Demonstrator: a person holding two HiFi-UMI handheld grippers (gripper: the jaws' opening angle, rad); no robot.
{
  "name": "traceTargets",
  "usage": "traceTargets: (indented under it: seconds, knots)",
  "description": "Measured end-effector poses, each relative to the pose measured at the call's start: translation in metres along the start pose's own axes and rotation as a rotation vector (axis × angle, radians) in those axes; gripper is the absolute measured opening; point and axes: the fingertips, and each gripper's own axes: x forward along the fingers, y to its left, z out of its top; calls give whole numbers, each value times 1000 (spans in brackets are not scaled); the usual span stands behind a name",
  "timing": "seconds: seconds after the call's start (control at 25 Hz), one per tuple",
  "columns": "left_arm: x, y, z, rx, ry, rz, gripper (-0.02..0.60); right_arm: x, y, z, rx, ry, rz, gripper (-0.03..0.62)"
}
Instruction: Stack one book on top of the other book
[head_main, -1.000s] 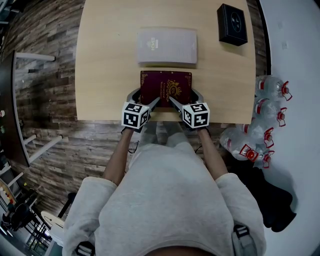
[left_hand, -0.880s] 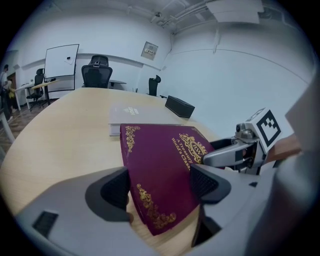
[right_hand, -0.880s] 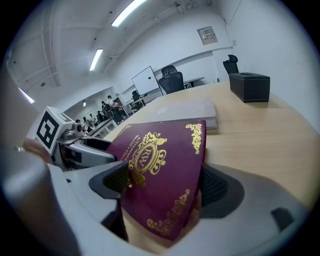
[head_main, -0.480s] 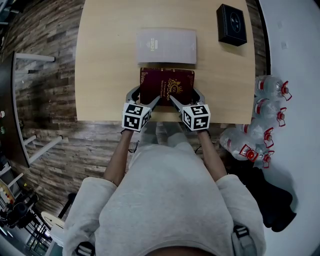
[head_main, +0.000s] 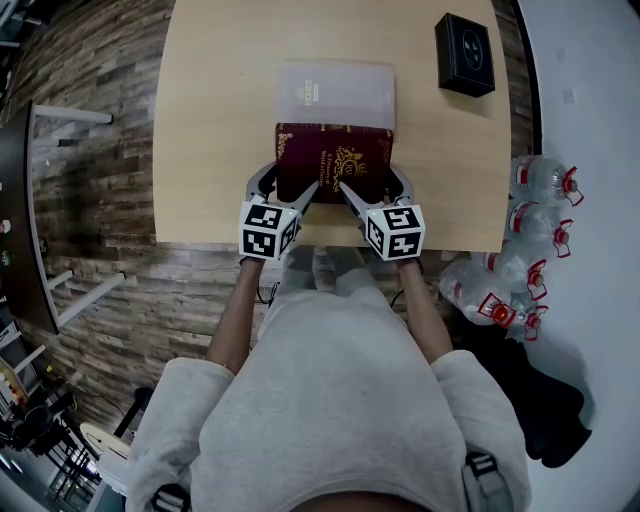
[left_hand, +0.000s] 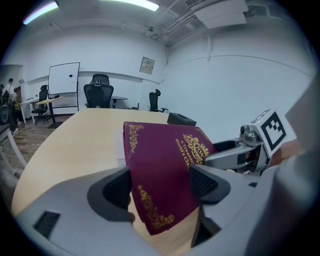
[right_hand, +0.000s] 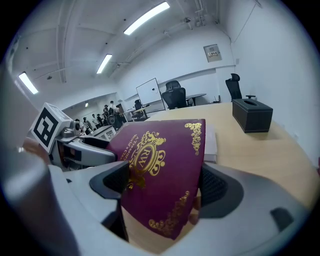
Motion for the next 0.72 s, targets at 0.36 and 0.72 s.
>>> traceTargets:
  seconds: [0.36,0.72]
  knots:
    - [-1,4,37,27,-55,-2,364,-3,-4,37,-37,-59,-20,430]
    - [8,13,64,28,-82,1,364,6,-12,66,-60,-86,-31,430]
